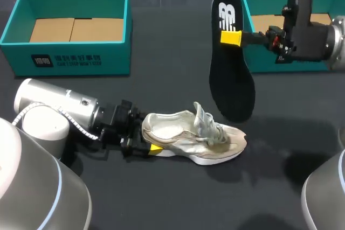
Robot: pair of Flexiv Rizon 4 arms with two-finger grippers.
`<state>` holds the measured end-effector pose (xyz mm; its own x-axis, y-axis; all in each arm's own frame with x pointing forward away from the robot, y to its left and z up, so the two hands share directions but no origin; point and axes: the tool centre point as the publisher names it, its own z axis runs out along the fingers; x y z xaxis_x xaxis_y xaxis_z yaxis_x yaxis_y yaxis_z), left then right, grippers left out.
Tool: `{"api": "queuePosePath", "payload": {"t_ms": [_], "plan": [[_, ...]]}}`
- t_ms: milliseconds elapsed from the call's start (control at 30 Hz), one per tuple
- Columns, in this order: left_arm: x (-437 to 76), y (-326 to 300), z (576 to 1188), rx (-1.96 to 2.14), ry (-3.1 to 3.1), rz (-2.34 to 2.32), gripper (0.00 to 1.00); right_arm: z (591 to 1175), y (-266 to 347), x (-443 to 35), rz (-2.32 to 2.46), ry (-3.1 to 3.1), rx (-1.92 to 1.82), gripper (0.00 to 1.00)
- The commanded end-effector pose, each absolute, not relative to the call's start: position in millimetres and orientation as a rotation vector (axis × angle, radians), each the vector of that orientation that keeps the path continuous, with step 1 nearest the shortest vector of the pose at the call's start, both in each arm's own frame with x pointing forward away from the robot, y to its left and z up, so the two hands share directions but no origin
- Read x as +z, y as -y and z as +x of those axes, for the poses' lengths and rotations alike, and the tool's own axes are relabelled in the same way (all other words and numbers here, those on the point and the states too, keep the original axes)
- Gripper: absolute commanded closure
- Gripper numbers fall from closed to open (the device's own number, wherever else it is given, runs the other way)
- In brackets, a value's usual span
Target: Take the shoe out of the shoebox, open the shoe tongue, remove and reinsert the insole, then place the shoe into the shoebox
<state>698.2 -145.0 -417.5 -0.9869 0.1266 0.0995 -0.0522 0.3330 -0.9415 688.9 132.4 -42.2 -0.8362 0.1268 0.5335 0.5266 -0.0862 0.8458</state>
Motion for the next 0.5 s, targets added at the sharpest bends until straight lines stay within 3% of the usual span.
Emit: {"api": "queuePosePath", "payload": {"t_ms": [33,500], "plan": [[-419.2,145.3,698.5,1.727,2.436,-0.069,1.0,676.2,-127.1,-46.2,-0.734,1.887,-2.033,1.0],[-419.2,145.3,698.5,1.727,2.436,-0.069,1.0,661.1,-123.8,-45.1,-0.723,2.012,-1.921,1.0]]}}
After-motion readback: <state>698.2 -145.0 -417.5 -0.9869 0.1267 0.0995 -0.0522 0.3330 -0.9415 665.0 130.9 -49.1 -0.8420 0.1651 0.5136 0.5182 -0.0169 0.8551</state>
